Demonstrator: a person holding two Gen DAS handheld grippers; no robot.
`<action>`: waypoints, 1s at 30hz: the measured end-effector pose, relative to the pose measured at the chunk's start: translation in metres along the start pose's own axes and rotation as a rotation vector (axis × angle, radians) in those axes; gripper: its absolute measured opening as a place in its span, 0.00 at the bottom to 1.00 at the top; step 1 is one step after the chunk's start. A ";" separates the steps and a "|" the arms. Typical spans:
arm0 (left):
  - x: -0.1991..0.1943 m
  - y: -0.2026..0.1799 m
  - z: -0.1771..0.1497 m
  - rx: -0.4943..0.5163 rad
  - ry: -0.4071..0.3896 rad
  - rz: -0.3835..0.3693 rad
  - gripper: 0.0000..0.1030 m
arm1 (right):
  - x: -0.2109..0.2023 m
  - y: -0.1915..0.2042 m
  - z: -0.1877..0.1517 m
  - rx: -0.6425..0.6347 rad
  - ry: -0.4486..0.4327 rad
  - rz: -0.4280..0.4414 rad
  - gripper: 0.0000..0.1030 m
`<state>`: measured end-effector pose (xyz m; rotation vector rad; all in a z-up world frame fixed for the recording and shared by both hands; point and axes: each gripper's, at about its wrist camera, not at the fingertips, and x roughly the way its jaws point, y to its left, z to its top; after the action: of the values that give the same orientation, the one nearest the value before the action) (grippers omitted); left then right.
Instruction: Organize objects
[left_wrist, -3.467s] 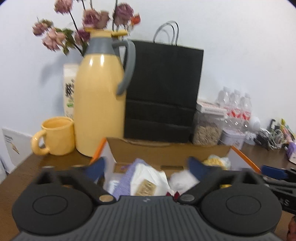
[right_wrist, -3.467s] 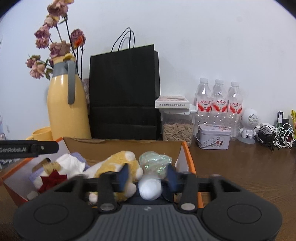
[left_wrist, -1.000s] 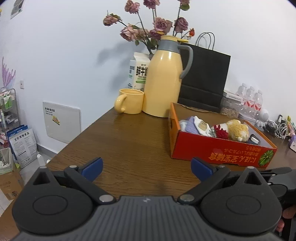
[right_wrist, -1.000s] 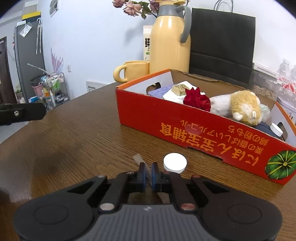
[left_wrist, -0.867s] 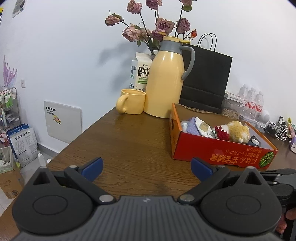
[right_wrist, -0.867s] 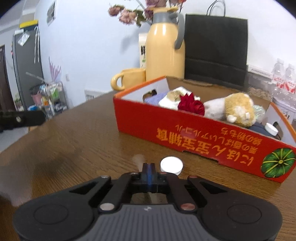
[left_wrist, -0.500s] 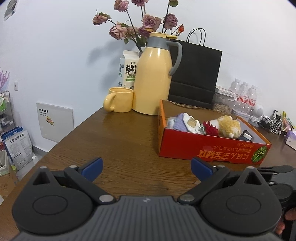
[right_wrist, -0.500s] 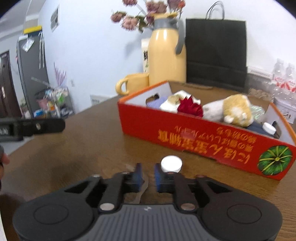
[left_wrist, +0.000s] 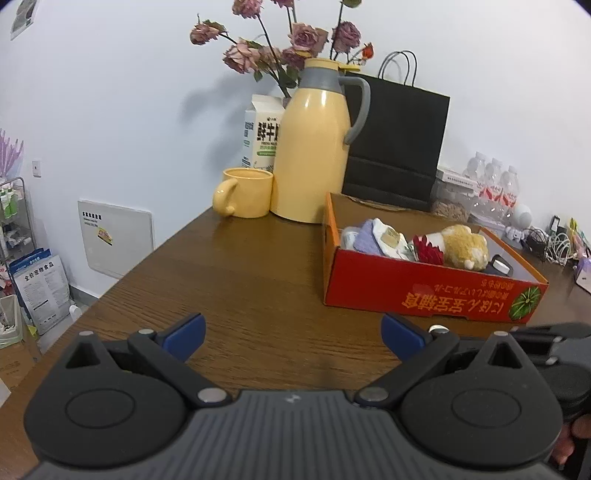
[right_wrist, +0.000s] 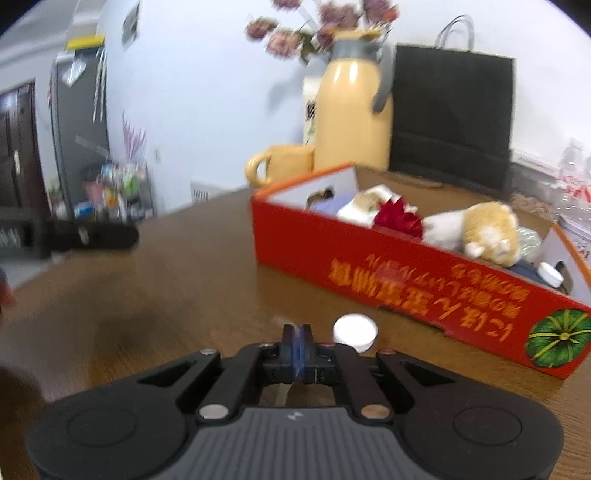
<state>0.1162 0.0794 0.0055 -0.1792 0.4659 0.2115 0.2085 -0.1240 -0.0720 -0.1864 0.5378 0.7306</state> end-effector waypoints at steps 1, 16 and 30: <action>0.002 -0.002 0.000 0.004 0.005 -0.002 1.00 | -0.005 -0.003 0.000 0.016 -0.021 -0.004 0.01; 0.064 -0.094 -0.002 0.163 0.115 -0.097 1.00 | -0.051 -0.080 -0.006 0.194 -0.183 -0.130 0.01; 0.111 -0.147 -0.017 0.217 0.199 -0.090 0.62 | -0.065 -0.102 -0.016 0.205 -0.215 -0.168 0.01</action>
<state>0.2416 -0.0480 -0.0426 -0.0086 0.6733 0.0539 0.2315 -0.2423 -0.0533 0.0379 0.3837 0.5199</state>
